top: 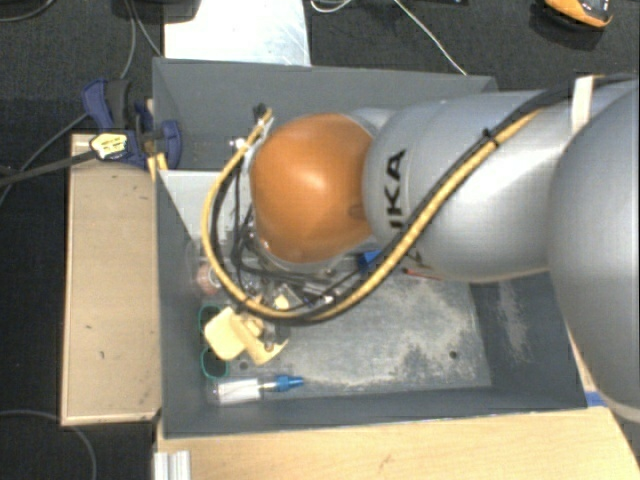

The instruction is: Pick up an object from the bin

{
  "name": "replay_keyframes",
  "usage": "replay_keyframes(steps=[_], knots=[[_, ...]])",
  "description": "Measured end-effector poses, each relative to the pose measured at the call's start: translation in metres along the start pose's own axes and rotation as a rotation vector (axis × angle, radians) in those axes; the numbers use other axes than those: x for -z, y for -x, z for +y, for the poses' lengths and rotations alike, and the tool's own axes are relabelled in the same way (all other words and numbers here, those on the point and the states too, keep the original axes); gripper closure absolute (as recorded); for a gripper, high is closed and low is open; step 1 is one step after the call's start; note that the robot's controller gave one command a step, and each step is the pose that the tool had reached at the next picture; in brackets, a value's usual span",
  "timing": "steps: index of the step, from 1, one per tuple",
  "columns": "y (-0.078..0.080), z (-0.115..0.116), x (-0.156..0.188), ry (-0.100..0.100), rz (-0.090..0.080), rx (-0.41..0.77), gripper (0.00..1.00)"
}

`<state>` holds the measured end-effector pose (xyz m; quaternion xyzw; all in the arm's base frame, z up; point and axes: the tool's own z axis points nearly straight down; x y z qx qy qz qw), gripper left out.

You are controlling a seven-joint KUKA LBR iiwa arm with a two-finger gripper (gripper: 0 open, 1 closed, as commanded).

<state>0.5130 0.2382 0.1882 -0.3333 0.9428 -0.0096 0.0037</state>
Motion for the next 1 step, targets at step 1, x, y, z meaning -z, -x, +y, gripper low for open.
replay_keyframes(steps=[1], knots=[[0.0045,-0.0104,-0.0278,-0.006,-0.005,-0.020,1.00]])
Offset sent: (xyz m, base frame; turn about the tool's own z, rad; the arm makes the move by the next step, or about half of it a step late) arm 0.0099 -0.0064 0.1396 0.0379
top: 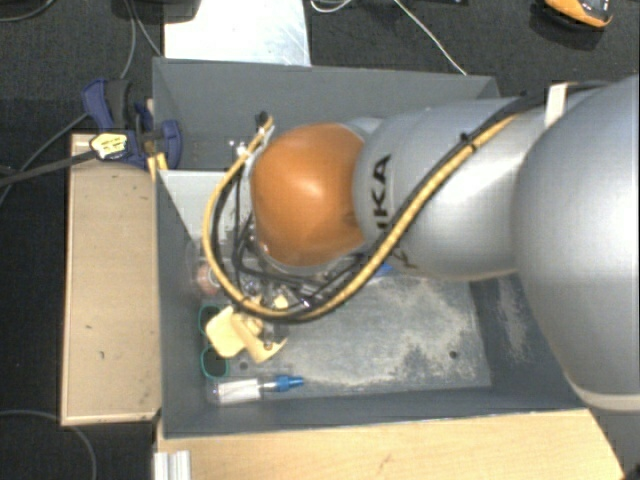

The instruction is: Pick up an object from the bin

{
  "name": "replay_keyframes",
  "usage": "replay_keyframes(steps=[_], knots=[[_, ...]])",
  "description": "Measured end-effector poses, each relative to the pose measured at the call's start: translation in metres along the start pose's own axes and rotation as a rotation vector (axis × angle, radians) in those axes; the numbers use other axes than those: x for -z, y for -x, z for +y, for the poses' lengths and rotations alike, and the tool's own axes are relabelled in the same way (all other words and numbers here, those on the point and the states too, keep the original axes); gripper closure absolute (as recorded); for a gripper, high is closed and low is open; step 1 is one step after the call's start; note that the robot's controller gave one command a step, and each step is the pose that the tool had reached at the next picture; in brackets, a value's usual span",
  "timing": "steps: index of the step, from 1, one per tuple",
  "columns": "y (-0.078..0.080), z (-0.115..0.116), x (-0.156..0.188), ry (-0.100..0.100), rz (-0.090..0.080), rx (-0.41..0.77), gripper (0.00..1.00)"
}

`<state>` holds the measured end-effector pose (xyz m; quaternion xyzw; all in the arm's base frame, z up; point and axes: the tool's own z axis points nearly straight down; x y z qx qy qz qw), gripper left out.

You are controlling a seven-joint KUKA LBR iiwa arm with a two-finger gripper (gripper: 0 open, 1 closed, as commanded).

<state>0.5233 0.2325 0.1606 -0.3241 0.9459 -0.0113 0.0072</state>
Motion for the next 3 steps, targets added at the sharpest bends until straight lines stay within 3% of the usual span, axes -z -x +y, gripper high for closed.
replay_keyframes(steps=[1,2,3], knots=[[-0.001,-0.002,0.064,0.004,0.007,-0.012,1.00],[0.007,-0.008,-0.007,0.000,-0.004,-0.054,1.00],[0.028,-0.017,-0.033,0.003,0.001,0.304,1.00]])
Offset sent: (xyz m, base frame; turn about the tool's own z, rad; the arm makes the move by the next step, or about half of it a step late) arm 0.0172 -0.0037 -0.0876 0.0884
